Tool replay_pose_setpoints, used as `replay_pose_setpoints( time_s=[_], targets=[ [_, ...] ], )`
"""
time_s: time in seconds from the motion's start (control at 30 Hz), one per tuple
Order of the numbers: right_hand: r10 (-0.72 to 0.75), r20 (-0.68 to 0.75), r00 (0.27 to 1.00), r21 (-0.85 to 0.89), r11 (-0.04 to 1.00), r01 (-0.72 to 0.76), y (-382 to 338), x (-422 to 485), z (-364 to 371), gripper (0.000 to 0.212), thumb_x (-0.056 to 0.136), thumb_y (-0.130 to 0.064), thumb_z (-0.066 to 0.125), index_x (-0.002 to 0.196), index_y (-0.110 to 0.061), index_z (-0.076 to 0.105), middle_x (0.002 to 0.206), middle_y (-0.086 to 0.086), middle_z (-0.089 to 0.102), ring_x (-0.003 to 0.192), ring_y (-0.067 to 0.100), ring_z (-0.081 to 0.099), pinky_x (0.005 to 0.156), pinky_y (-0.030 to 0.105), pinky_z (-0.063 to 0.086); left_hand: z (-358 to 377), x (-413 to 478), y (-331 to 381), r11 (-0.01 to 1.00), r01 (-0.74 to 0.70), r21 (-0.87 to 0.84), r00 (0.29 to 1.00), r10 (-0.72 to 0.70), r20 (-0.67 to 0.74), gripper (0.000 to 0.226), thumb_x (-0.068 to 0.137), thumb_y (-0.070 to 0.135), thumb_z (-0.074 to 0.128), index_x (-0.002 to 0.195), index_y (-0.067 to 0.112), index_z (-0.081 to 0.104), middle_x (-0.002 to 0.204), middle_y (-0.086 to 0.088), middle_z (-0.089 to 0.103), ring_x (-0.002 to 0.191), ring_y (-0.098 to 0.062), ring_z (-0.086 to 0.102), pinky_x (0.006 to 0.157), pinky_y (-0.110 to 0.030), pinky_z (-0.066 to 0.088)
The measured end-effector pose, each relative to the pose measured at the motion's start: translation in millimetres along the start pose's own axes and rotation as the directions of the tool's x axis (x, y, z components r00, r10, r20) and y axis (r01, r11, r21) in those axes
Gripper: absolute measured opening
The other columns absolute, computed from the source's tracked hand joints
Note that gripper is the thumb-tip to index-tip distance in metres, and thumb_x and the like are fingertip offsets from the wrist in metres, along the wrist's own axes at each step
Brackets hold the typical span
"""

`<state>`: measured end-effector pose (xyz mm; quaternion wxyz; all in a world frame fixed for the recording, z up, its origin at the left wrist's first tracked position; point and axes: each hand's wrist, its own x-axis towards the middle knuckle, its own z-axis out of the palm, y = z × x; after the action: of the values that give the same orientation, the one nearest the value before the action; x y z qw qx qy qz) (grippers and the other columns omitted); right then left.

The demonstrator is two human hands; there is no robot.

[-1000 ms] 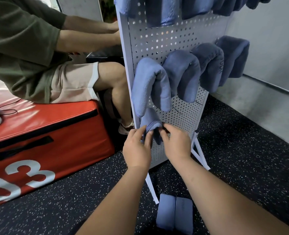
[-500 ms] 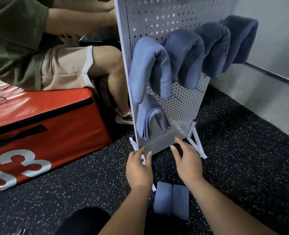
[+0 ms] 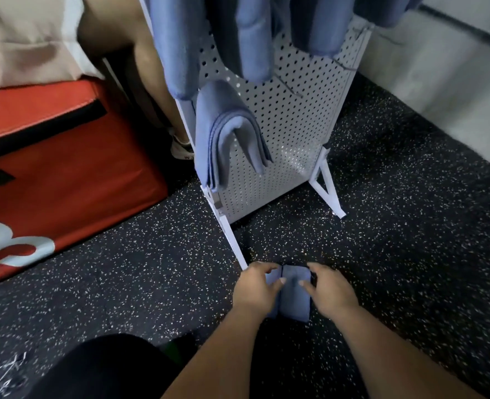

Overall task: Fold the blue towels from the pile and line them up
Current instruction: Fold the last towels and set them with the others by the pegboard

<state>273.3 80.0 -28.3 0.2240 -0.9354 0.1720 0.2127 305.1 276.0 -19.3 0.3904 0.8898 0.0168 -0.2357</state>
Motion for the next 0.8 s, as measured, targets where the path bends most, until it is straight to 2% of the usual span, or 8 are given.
replay_pose_setpoints(
  time_s=[0.3, 0.43, 0.57, 0.67, 0.73, 0.8],
  targets=[
    [-0.023, 0.136, 0.990, -0.106, 0.994, 0.037, 29, 55, 30, 0.070, 0.100, -0.044, 0.065, 0.162, -0.026, 0.037, 0.158, -0.002, 0.049, 0.138, 0.027, 0.048, 0.110, 0.042, 0.048, 34, 24, -32, 0.980, 0.014, 0.198, 0.995, -0.032, 0.092, 0.053, 0.092, 0.043, 0.077, 0.143, 0.036, 0.063, 0.140, 0.008, 0.064, 0.123, -0.018, 0.063, 0.101, -0.032, 0.051],
    [-0.011, 0.181, 0.983, -0.077, 0.997, 0.026, 32, 72, 45, 0.070, 0.102, -0.043, 0.063, 0.163, -0.024, 0.035, 0.160, 0.002, 0.045, 0.141, 0.029, 0.045, 0.115, 0.041, 0.044, 45, 29, -45, 0.969, 0.020, 0.247, 0.987, -0.059, 0.150, 0.064, 0.088, 0.051, 0.078, 0.147, 0.039, 0.057, 0.141, 0.005, 0.061, 0.124, -0.021, 0.062, 0.103, -0.037, 0.052],
    [0.012, 0.198, 0.980, -0.106, 0.994, 0.010, 33, 78, 53, 0.069, 0.103, -0.042, 0.061, 0.164, -0.023, 0.033, 0.158, 0.005, 0.039, 0.141, 0.030, 0.042, 0.115, 0.042, 0.042, 53, 29, -50, 0.960, -0.047, 0.277, 0.977, -0.014, 0.214, 0.071, 0.087, 0.054, 0.077, 0.152, 0.038, 0.051, 0.144, 0.006, 0.059, 0.124, -0.019, 0.061, 0.104, -0.037, 0.052],
    [0.050, 0.184, 0.982, -0.143, 0.989, -0.024, 39, 80, 55, 0.063, 0.101, -0.043, 0.066, 0.156, -0.022, 0.045, 0.149, 0.006, 0.041, 0.138, 0.029, 0.042, 0.113, 0.041, 0.045, 56, 29, -49, 0.957, -0.061, 0.283, 0.970, -0.010, 0.242, 0.072, 0.088, 0.055, 0.077, 0.152, 0.037, 0.050, 0.147, 0.005, 0.057, 0.127, -0.020, 0.060, 0.107, -0.040, 0.052],
    [0.061, 0.183, 0.981, -0.149, 0.988, -0.034, 43, 81, 54, 0.052, 0.097, -0.043, 0.070, 0.144, -0.026, 0.057, 0.138, 0.006, 0.046, 0.130, 0.028, 0.045, 0.108, 0.041, 0.049, 58, 28, -49, 0.952, -0.068, 0.297, 0.966, -0.012, 0.259, 0.075, 0.087, 0.057, 0.076, 0.153, 0.037, 0.049, 0.149, 0.006, 0.055, 0.130, -0.020, 0.059, 0.108, -0.041, 0.051],
    [0.068, 0.199, 0.978, -0.108, 0.993, -0.047, 45, 79, 52, 0.043, 0.093, -0.041, 0.074, 0.132, -0.028, 0.062, 0.129, 0.004, 0.055, 0.122, 0.027, 0.051, 0.102, 0.039, 0.050, 60, 25, -48, 0.951, -0.081, 0.299, 0.961, -0.005, 0.277, 0.075, 0.087, 0.056, 0.077, 0.154, 0.036, 0.048, 0.151, 0.005, 0.054, 0.132, -0.020, 0.057, 0.110, -0.041, 0.049]
  ],
)
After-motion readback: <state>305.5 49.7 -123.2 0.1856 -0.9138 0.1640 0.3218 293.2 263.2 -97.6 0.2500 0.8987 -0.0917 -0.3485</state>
